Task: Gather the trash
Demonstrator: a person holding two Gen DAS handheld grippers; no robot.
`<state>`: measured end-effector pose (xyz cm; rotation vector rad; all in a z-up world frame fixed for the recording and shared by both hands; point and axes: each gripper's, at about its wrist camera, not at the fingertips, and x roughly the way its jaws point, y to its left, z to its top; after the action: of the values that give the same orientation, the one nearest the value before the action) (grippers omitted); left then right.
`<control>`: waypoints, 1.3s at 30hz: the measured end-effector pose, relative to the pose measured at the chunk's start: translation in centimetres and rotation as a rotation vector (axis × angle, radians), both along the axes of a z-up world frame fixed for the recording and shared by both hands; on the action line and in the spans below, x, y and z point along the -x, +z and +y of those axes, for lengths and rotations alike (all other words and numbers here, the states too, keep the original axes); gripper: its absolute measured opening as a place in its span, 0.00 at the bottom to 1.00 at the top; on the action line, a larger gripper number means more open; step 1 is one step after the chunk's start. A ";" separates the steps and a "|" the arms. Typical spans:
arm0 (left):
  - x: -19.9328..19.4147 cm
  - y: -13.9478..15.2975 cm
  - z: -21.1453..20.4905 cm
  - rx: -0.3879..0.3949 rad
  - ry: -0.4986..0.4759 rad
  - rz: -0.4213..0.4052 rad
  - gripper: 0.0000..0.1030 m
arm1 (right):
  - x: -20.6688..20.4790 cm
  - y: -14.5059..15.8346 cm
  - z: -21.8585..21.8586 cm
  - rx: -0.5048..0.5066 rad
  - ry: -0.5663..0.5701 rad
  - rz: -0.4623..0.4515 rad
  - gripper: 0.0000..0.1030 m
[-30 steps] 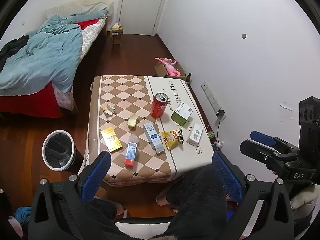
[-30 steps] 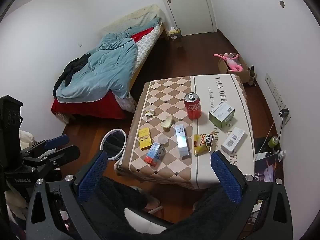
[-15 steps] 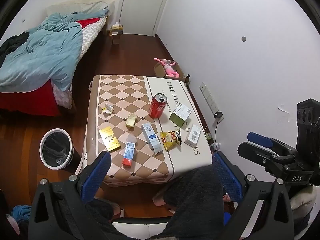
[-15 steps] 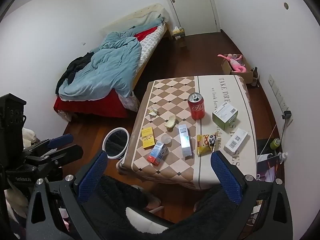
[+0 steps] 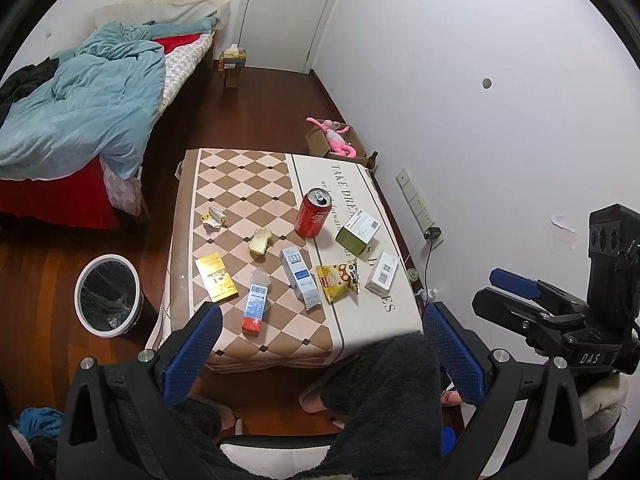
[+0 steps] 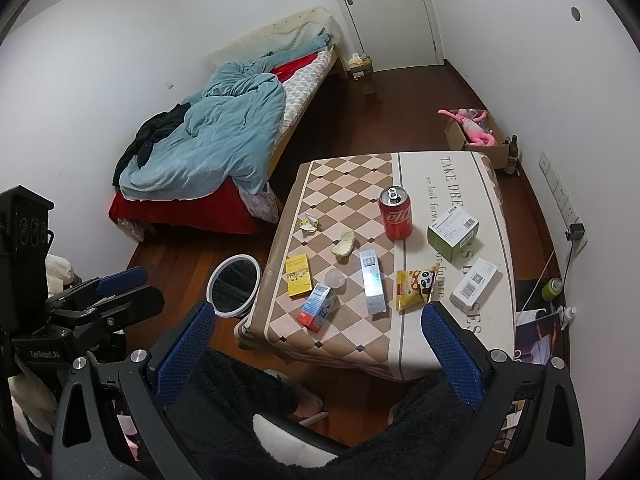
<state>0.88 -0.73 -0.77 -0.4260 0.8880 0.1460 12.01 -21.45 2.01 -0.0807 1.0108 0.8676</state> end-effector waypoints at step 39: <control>0.2 0.7 -0.4 0.005 -0.022 -0.019 1.00 | -0.1 0.1 0.0 -0.006 0.003 0.009 1.00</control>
<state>0.71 -1.08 -0.08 -0.4212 0.8746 0.1195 12.06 -21.48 2.09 -0.0729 1.0165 0.8740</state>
